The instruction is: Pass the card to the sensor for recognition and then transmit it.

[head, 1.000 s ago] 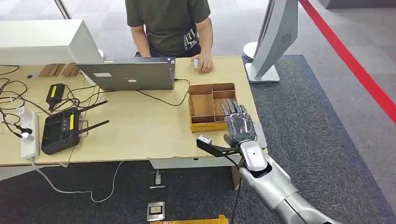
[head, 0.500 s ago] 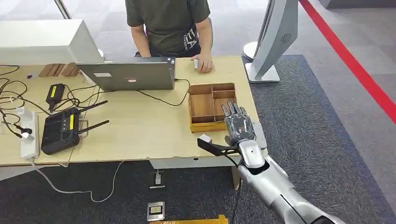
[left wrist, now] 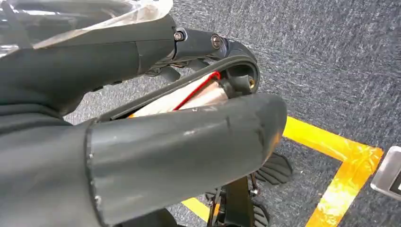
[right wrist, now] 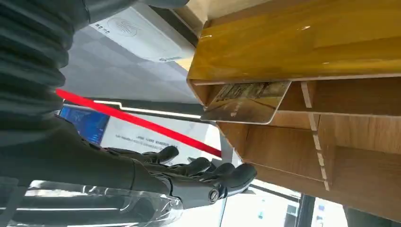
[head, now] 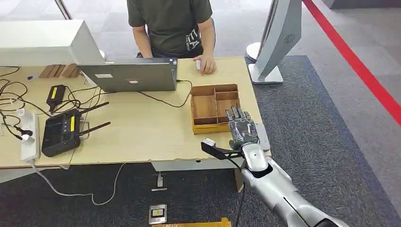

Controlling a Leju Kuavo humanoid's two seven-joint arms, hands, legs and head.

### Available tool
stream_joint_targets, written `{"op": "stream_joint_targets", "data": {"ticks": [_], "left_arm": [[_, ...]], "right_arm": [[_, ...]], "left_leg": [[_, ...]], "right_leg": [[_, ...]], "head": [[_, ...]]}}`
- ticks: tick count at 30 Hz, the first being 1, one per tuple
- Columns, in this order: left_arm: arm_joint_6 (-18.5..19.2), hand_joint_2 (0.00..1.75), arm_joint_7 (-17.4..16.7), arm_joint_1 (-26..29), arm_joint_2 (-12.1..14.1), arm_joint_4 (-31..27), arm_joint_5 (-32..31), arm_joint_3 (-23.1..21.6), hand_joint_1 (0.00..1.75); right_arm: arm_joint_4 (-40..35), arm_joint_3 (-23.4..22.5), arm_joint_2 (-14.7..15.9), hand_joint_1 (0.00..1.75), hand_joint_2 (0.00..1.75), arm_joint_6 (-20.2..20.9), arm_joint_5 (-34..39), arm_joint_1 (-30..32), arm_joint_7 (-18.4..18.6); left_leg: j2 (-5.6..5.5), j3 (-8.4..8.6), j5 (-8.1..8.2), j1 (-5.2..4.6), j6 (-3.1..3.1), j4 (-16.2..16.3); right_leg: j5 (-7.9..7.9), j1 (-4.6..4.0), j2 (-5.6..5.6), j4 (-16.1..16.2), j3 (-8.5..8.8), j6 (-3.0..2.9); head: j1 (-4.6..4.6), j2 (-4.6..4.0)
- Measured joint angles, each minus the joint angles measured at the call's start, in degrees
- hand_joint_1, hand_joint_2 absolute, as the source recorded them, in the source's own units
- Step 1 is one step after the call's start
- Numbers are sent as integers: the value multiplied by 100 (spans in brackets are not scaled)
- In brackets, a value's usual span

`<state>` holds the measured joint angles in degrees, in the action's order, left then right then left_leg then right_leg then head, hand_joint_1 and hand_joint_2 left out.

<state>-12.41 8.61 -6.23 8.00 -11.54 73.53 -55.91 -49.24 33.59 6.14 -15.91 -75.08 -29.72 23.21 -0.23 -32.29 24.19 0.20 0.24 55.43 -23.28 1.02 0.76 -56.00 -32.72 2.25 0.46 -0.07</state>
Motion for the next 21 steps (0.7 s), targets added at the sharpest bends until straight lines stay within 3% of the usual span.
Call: {"op": "stream_joint_targets", "data": {"ticks": [21], "left_arm": [[122,0,-9,0,9,0,-153,-28,0]], "right_arm": [[170,-13,0,0,175,162,13,-6,37]], "left_leg": [[0,1,0,0,0,0]], "right_leg": [[0,0,0,0,0,0]], "head": [[-2,0]]}}
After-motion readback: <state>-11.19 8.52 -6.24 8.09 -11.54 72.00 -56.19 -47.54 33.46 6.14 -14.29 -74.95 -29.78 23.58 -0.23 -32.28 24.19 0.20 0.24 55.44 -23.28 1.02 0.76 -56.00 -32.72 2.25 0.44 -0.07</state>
